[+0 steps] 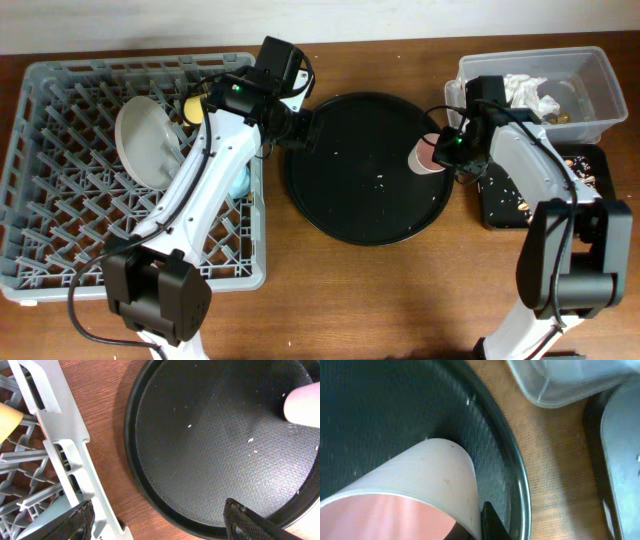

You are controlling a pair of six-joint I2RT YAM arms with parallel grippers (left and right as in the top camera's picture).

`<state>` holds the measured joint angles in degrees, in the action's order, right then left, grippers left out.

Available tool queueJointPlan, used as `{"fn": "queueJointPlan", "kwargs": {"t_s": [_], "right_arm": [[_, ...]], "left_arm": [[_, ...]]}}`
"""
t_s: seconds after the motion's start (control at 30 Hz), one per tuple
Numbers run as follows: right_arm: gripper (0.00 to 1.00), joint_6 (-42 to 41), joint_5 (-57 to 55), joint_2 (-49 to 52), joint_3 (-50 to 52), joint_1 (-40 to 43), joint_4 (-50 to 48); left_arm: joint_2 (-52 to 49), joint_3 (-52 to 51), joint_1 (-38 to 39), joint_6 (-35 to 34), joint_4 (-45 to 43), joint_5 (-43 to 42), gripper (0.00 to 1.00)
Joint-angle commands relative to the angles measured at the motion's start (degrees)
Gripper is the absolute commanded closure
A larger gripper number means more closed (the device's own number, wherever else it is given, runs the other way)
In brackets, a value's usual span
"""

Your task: Sort waste into correct bins and load items into the dishwasher rack

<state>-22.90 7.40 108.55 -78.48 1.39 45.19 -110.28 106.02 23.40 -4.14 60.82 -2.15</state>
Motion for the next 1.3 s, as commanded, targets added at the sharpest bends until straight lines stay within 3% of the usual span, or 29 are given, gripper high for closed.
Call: {"fn": "queueJointPlan", "kwargs": {"t_s": [0.0, 0.2, 0.4, 0.63, 1.0, 1.13, 1.2, 1.27], "right_arm": [[0.96, 2.60, 8.72, -7.74, -2.29, -0.20, 2.64], [0.96, 10.67, 46.58, -14.91, -2.75, 0.04, 3.04], [0.96, 13.68, 73.11, -14.91, -2.75, 0.13, -7.78], [0.96, 12.81, 77.96, -14.91, -2.78, -1.42, -14.73], [0.96, 3.61, 67.91, -14.91, -2.78, -6.29, -23.43], [0.96, 2.84, 66.20, -14.91, -2.78, -7.02, -23.67], [0.95, 2.84, 66.23, -14.91, -2.78, -6.99, -23.71], [0.76, 2.84, 66.25, -14.91, -2.78, -6.99, -23.67]], "left_arm": [[-0.63, 0.61, 0.00, -1.44, -0.13, -5.81, 0.18], [-0.63, 0.61, -5.35, 0.55, -5.20, -55.60, 0.14], [-0.63, 0.59, -9.92, 3.78, -8.17, -86.73, 0.14], [-0.63, 0.59, -9.38, 3.76, -8.15, -88.02, 0.13], [-0.63, 0.59, -7.04, 3.76, -9.01, -85.00, 0.15], [-0.63, 0.59, -7.04, 3.76, -9.40, -84.85, 0.34], [-0.63, 0.59, -7.04, 3.76, -9.42, -84.83, 0.55], [-0.63, 0.59, -7.04, 3.76, -9.42, -84.85, 0.60]]}}
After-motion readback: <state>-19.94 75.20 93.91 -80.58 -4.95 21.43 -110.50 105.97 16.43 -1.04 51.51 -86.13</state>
